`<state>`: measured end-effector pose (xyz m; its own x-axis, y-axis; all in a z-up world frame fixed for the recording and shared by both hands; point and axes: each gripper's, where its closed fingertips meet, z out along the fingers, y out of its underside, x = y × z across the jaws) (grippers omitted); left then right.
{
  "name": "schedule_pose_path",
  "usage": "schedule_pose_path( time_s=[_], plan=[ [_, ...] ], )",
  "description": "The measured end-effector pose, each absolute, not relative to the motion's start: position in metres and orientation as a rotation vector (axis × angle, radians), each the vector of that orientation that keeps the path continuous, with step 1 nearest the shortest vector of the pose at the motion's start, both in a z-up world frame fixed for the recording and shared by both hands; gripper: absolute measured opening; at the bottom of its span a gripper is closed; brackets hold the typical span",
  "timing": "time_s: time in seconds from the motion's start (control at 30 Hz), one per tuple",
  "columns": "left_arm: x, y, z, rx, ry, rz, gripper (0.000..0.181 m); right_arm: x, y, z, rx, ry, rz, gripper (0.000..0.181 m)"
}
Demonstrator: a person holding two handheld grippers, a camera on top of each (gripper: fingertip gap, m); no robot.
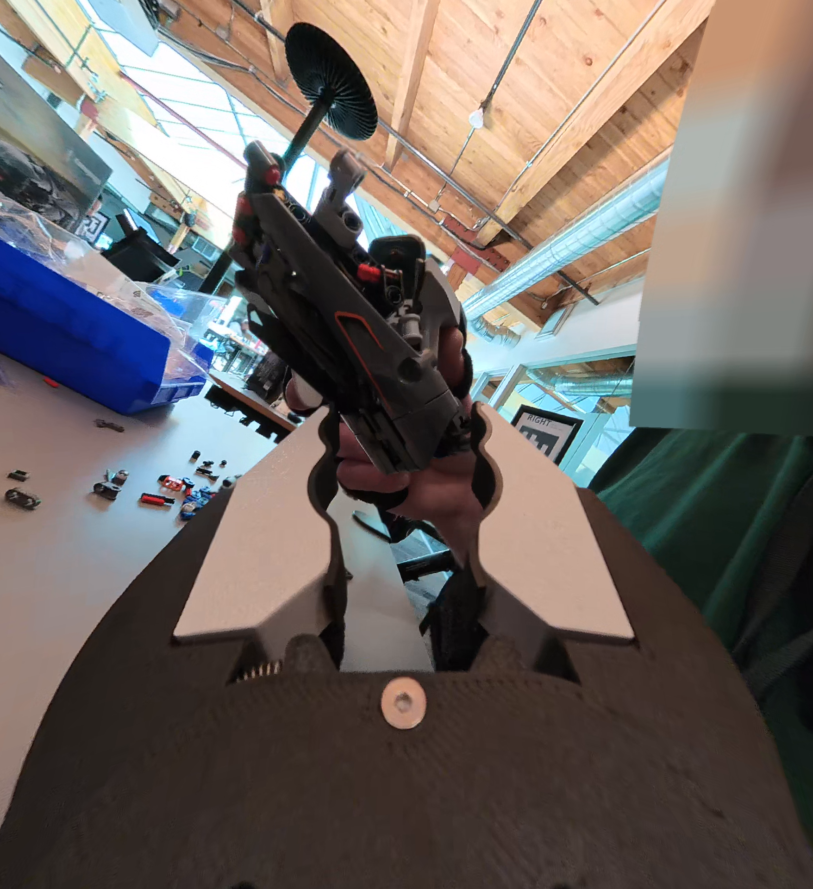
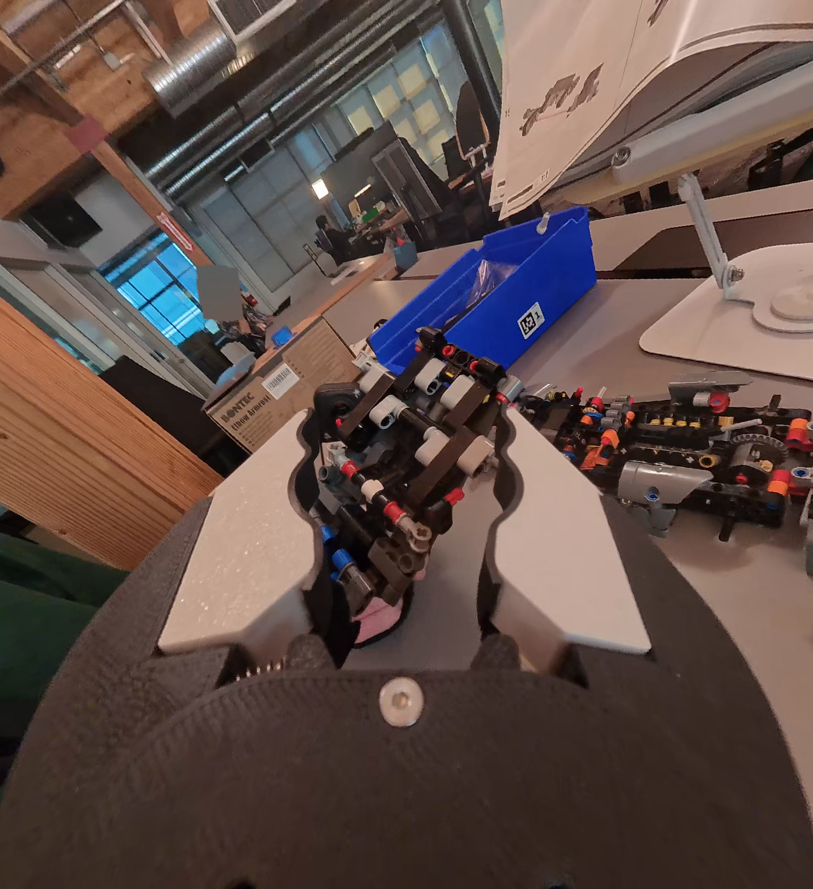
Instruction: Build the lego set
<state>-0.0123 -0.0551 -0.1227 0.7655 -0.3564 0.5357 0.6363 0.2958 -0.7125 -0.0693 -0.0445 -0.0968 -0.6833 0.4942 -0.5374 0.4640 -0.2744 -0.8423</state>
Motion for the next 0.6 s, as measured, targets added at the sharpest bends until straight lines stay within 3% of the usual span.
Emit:
schedule_pose_path(
  time_s=[0.6],
  plan=[
    [-0.011, -0.064, -0.111, -0.965, -0.249, -0.792, 0.042, -0.064, -0.032, -0.088, -1.21, -1.849, 2.274, 0.056]
  ],
)
